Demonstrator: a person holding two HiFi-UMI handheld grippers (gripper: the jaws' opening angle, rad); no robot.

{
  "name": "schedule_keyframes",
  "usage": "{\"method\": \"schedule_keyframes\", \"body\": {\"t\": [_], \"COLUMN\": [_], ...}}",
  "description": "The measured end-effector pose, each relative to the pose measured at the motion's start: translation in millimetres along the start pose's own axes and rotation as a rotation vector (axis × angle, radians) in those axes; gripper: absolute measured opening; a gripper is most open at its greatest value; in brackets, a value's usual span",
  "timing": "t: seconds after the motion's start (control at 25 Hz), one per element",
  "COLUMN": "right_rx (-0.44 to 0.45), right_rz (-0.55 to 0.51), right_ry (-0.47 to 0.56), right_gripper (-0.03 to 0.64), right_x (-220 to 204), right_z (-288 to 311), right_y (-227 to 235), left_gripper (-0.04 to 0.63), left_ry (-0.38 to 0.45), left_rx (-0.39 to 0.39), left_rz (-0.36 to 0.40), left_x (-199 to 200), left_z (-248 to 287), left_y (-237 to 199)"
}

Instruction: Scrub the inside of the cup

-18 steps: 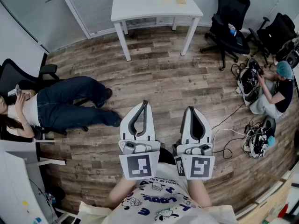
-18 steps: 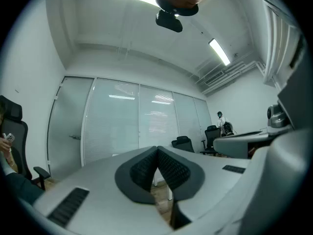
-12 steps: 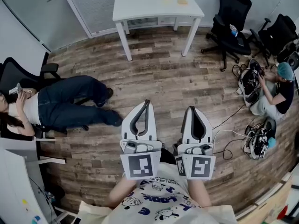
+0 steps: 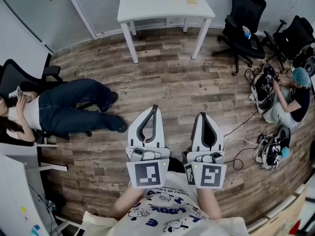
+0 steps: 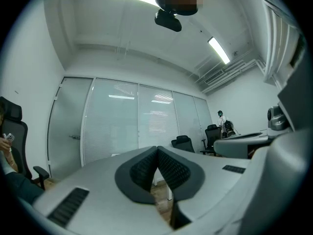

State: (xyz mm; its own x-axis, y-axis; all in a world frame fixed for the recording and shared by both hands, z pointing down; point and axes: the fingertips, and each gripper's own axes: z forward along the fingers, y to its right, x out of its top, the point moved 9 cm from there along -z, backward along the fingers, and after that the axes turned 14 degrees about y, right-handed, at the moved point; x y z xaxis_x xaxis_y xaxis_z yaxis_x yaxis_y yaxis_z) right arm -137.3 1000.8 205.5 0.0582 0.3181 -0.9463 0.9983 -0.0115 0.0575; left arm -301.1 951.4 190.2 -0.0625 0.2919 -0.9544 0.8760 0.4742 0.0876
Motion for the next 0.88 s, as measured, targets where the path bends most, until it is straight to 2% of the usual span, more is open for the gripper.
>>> {"method": "schedule_keyframes", "body": {"t": [0.56, 0.76, 0.88], "right_rx": [0.026, 0.02, 0.01], "right_rz": [0.025, 0.022, 0.022], "right_ry": [-0.038, -0.054, -0.058], "right_gripper": [0.002, 0.003, 0.002], "right_x": [-20, -36, -48], "right_z": [17, 48, 74], "right_y": [15, 22, 29], "left_gripper": [0.026, 0.026, 0.026], "left_ry": [-0.066, -0.04, -0.064], "left_rx": [0.029, 0.025, 0.013], "left_rz": [0.002, 0.002, -0.022], "left_x": [-20, -33, -48], "left_z": [16, 48, 75], "left_y": [2, -6, -10]}}
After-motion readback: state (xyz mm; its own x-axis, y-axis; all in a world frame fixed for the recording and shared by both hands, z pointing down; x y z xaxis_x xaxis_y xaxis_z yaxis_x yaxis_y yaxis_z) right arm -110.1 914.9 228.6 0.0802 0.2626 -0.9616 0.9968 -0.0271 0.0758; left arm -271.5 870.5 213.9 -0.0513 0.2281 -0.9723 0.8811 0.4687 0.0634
